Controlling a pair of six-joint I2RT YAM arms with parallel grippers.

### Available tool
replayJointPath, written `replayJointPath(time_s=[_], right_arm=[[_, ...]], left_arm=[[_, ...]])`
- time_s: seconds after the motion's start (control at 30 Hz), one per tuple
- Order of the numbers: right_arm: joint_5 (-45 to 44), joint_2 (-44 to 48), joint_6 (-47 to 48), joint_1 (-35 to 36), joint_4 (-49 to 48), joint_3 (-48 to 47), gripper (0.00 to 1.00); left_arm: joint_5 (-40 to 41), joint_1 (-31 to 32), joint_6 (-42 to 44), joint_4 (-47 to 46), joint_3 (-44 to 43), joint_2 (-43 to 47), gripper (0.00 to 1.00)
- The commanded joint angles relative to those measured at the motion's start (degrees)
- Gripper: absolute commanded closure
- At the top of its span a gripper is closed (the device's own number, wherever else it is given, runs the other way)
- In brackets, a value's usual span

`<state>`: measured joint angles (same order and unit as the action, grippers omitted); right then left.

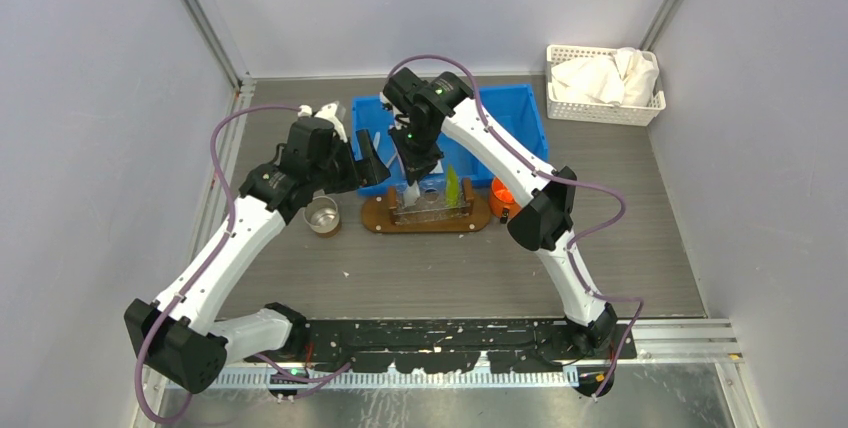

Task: Prepare toiletry sets of a toothbrush and toothpaste on the tray

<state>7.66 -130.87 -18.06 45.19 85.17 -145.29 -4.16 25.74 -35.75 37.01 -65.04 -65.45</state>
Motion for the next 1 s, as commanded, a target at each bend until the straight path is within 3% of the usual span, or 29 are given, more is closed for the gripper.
replayJointPath(time_s=[0.0,0.57,0.8,0.97], right_arm=[[1.1,0.05,0.42,-0.19,-3.3,-2.15,0.82],[1.83,-1.87,-0.53,-0.32,-7.87,-3.66,0.85],[2.11,-0.82,-0.42,-0.41,-9.6,-2.62,0.74],[2.71,1.07,-0.28,-0.42,-10.56,-1.24,0.62]], left_arm=[[-0.74,-0.42,0.15,-2.28,0.25,0.59,0.19],[-3.21,-0.56,-1.22,-2.03,1.69,5.13,0.21],[-3.44,-0.51,-1.21,-1.71,1.46,5.11,0.21],[-3.66,-0.51,-1.52,-1.94,1.64,4.94,0.22]])
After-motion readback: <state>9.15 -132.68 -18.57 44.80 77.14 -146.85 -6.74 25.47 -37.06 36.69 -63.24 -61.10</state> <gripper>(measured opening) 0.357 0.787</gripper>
